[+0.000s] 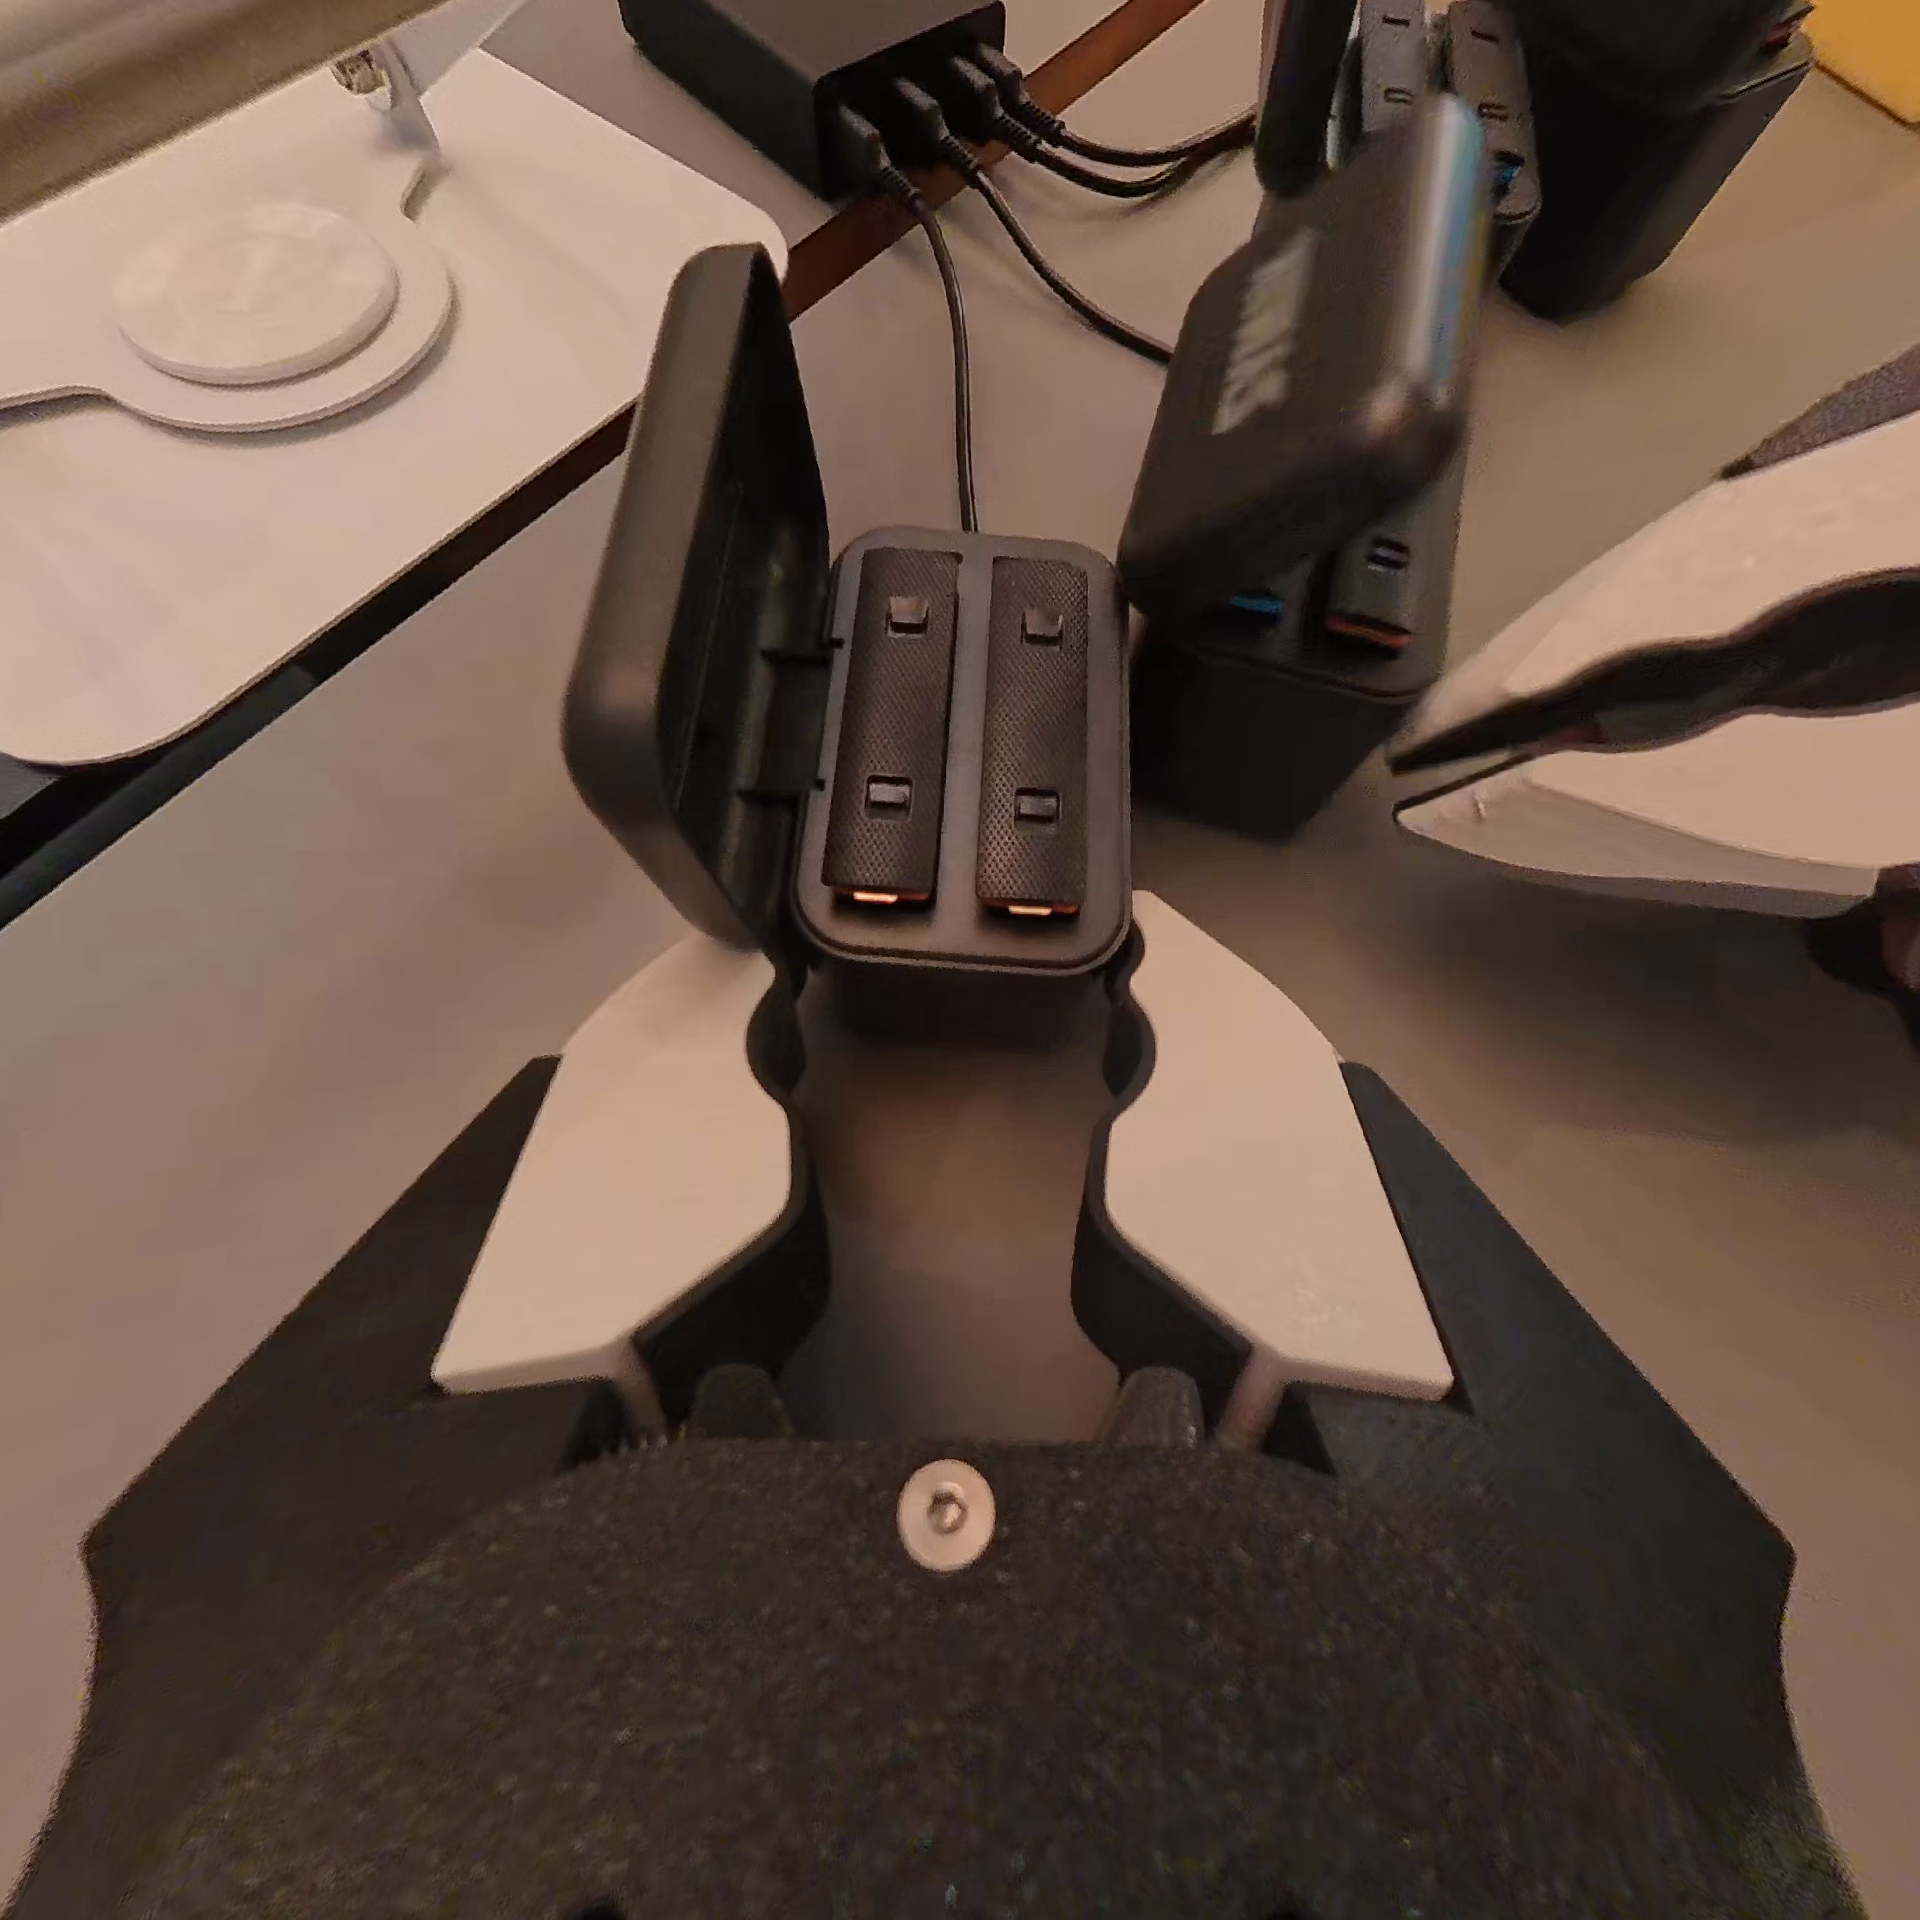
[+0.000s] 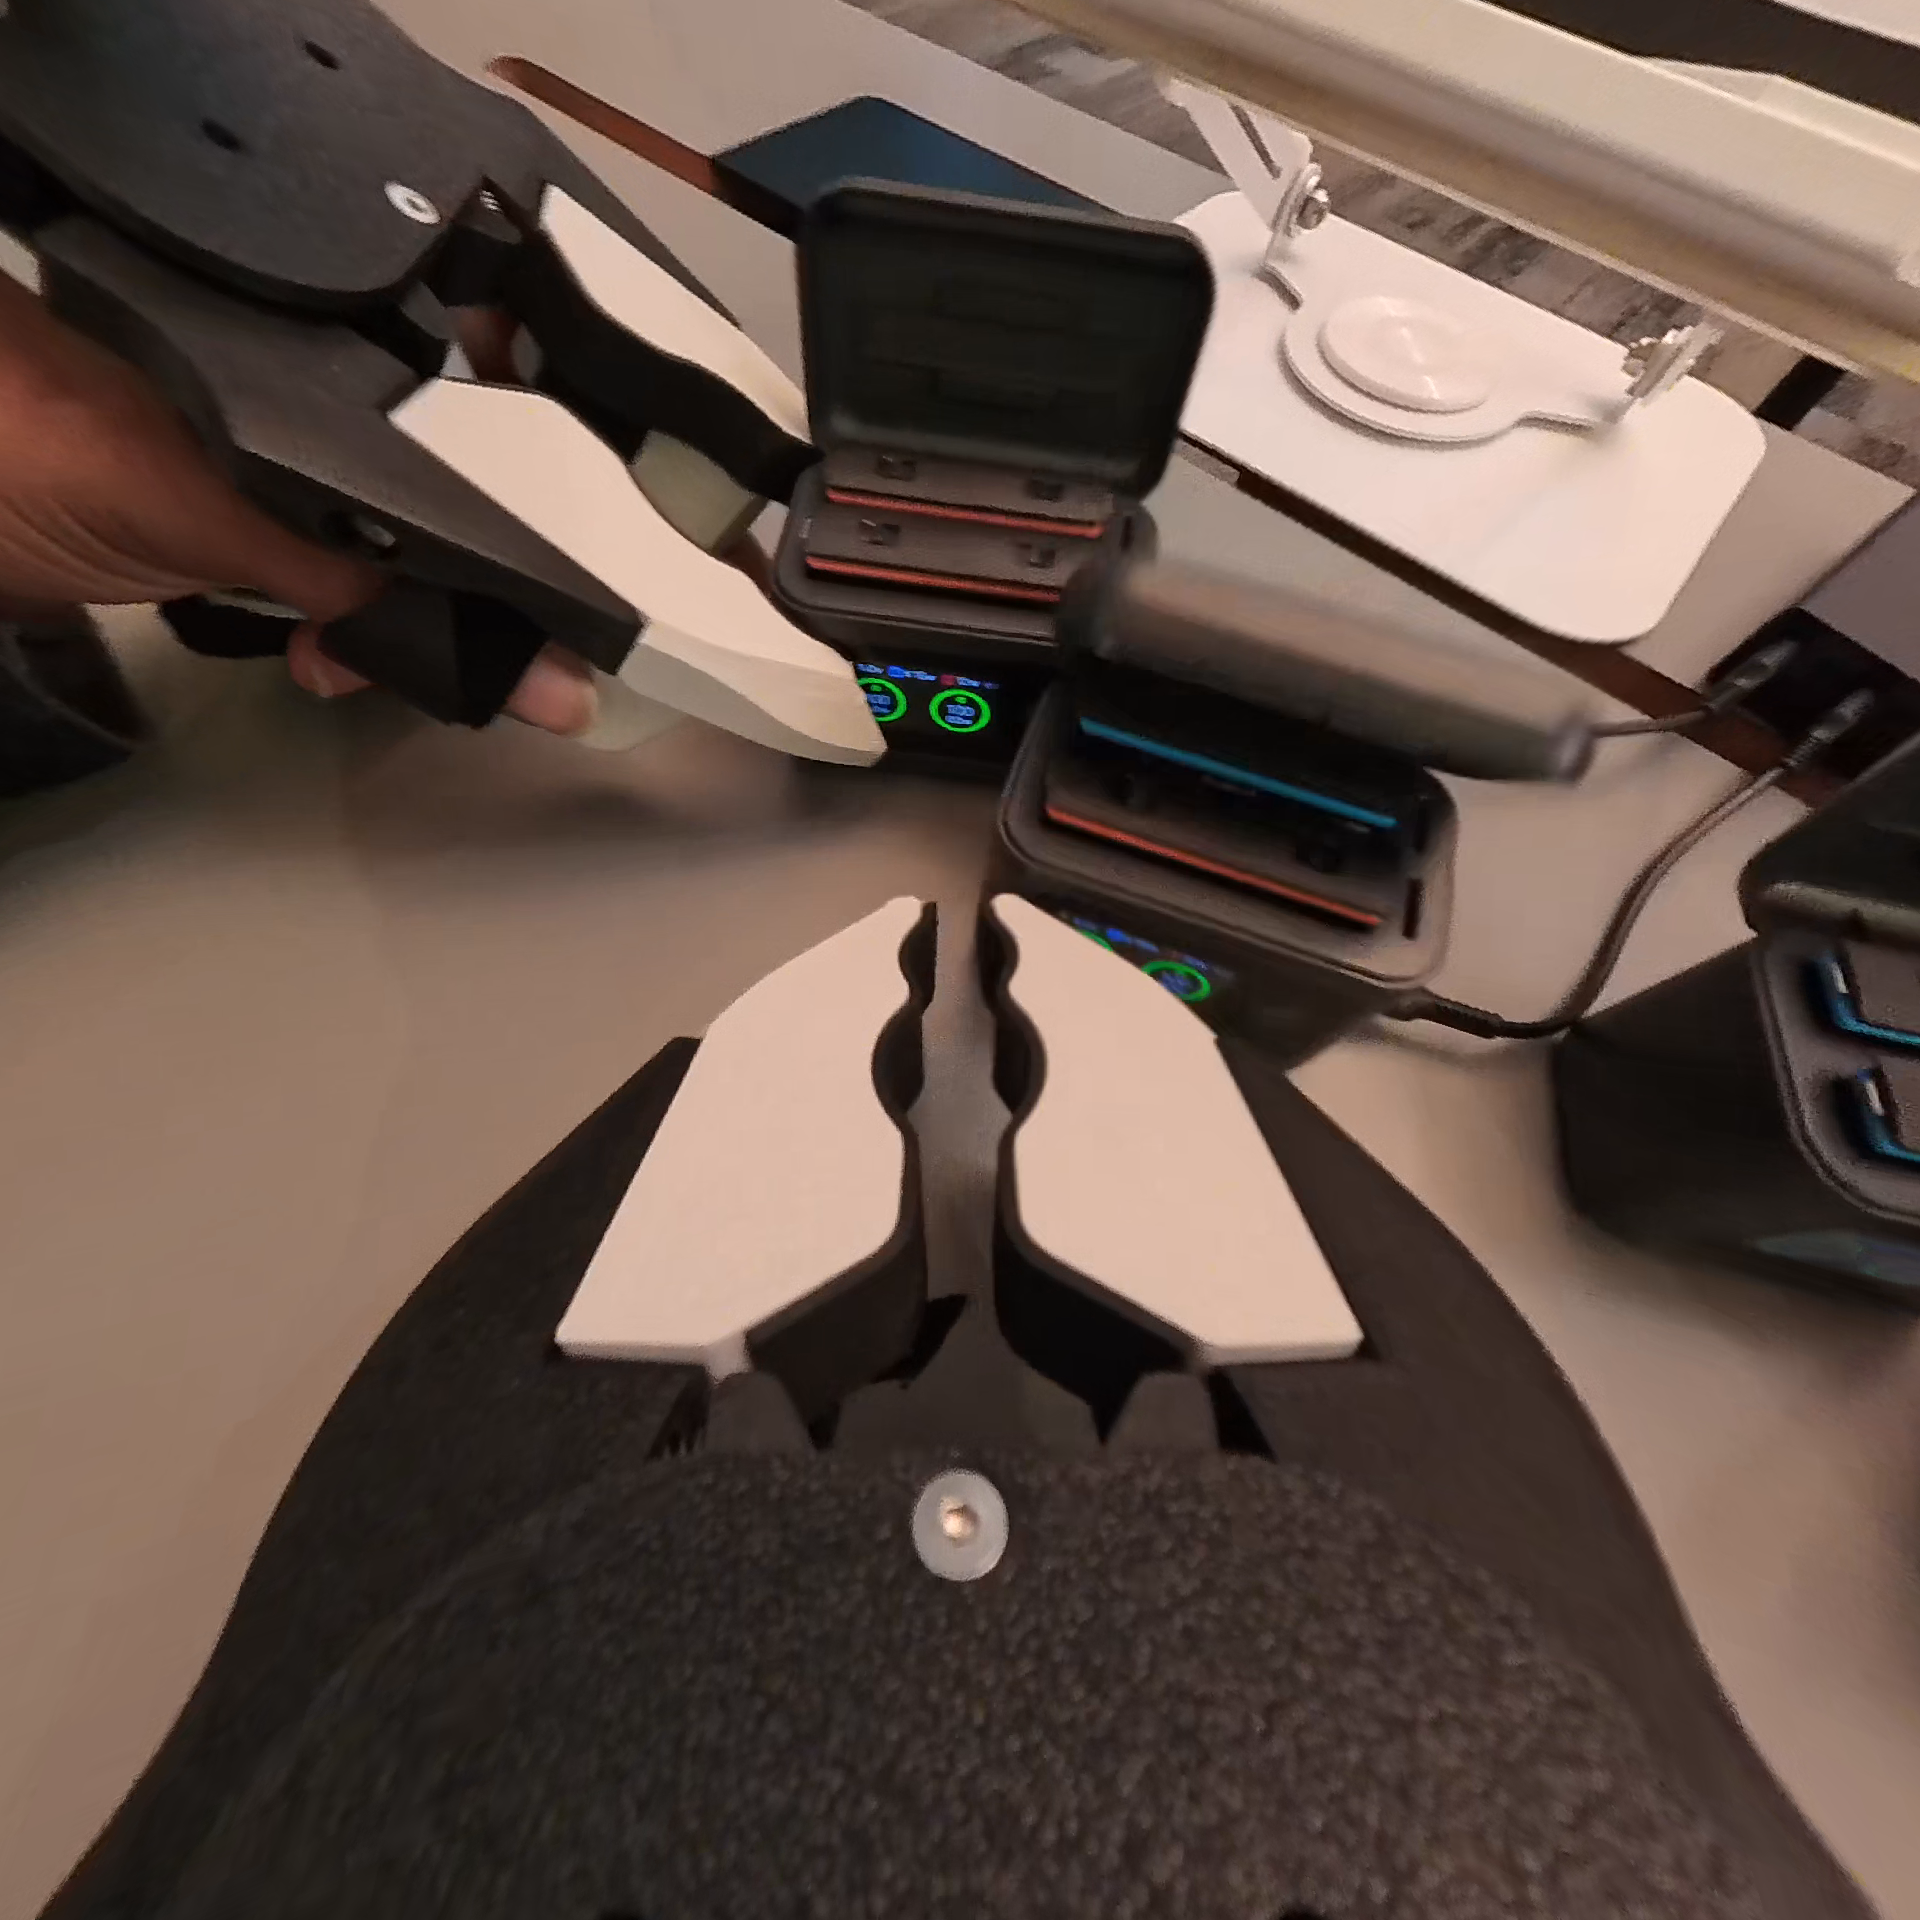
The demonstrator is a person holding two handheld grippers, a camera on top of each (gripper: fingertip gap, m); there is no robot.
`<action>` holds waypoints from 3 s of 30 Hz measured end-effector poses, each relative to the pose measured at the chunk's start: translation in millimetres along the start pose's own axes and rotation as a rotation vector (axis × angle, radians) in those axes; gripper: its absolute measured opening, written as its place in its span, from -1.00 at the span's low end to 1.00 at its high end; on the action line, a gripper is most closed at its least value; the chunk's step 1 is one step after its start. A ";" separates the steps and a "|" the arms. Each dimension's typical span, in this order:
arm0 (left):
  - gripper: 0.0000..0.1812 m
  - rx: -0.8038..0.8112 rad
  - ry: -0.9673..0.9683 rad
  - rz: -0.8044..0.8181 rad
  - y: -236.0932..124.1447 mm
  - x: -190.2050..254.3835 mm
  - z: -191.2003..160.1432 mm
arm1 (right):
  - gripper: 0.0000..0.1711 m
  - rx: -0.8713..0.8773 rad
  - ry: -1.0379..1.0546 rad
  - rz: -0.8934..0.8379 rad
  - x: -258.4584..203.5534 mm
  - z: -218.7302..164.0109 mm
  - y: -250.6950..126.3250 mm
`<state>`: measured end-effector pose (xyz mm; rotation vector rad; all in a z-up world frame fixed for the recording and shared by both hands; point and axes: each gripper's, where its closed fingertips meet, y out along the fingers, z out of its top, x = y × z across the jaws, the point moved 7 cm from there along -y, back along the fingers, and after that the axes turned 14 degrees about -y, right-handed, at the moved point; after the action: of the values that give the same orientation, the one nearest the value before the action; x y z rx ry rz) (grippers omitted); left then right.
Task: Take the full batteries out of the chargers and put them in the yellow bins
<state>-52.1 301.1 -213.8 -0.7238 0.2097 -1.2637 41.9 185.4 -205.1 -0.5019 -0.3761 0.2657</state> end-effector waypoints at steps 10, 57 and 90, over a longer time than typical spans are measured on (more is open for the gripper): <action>-0.38 0.001 0.000 -0.004 -4.1 -6.0 -1.4 | -0.74 -0.020 -0.002 0.029 3.8 5.9 -0.7; -0.37 0.000 -0.049 0.015 -4.2 -4.9 -2.6 | -0.31 -0.635 -0.012 0.242 20.0 93.9 68.5; -0.38 0.037 -0.040 -0.006 -6.7 -5.2 -2.1 | -0.33 -0.663 0.064 0.264 27.0 99.8 61.6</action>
<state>-60.1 304.3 -212.6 -0.7177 0.1505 -1.2545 15.6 288.1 -148.0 -1.2143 -0.3301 0.3795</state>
